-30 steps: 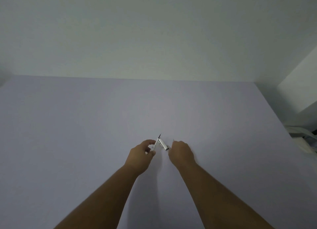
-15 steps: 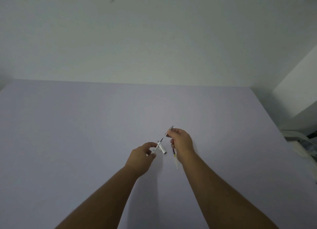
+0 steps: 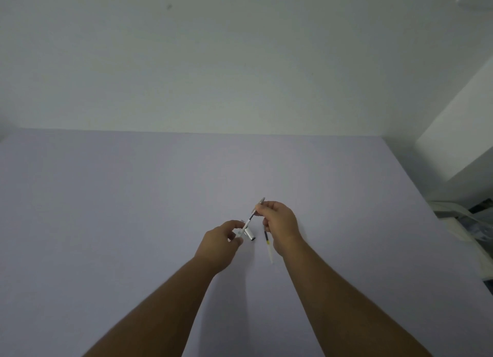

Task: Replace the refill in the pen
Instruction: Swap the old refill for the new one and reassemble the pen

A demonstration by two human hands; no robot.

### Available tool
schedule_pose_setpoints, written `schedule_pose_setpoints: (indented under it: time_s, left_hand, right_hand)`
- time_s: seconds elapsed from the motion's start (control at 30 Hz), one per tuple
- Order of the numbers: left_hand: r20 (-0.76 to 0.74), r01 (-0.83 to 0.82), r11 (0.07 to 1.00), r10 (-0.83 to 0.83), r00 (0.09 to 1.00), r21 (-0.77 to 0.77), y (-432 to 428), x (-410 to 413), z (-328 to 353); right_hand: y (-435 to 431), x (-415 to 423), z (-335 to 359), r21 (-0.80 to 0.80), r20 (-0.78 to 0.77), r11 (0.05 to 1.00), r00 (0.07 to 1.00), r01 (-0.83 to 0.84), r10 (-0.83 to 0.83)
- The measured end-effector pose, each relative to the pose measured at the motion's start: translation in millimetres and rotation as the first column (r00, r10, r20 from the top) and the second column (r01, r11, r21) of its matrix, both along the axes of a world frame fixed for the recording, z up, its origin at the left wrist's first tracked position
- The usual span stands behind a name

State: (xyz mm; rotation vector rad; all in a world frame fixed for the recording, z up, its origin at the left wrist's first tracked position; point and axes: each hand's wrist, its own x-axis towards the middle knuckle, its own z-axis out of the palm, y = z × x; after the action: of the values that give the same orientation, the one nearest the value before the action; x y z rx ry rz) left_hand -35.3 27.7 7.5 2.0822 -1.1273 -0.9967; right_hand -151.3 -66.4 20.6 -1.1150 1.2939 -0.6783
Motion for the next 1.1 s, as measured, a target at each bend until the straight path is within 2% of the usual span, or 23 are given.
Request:
schedule_pose_setpoints:
  time_s: [0.17,0.43,0.6,0.73,0.87,0.9,1.0,1.03,1.1]
  left_hand:
    - [-0.023,-0.022,1.0,0.022,1.0,-0.02,0,-2,5]
    - [-0.022,-0.093,0.996,0.093,0.995,0.007,0,-3,8]
    - [0.011,-0.078,0.997,0.078,0.997,-0.008,0,-6,11]
    - [0.009,-0.087,0.996,0.087,0.996,-0.022,2,-5,15]
    - [0.008,-0.086,0.996,0.086,0.996,-0.031,3,-6,17]
    - [0.002,-0.088,0.995,0.089,0.996,-0.038,3,-6,17]
    - [-0.02,-0.103,0.994,0.102,0.995,-0.046,2,-5,19]
    - [-0.017,-0.1,0.994,0.099,0.995,-0.044,1,-5,20]
    - [0.002,-0.077,0.996,0.077,0.997,-0.038,1,-5,21]
  right_hand:
    - [8,1,-2,-0.015,-0.065,0.994,0.992,-0.107,0.106]
    - [16,-2,3,0.055,0.005,0.969,0.97,-0.242,0.242]
    - [14,0,3,0.137,-0.067,0.959,0.964,-0.247,0.257]
    - [16,2,5,0.089,-0.051,0.954,0.955,-0.288,0.293]
    - [16,3,10,0.043,-0.177,0.958,0.941,-0.285,0.288]
    - [17,3,11,0.05,-0.162,0.957,0.943,-0.285,0.289]
    - [18,-1,18,0.084,0.039,0.964,0.968,-0.252,0.25]
    - [18,-2,20,0.075,0.061,0.965,0.967,-0.25,0.245]
    - [17,-4,19,0.046,-0.016,0.964,0.965,-0.261,0.262]
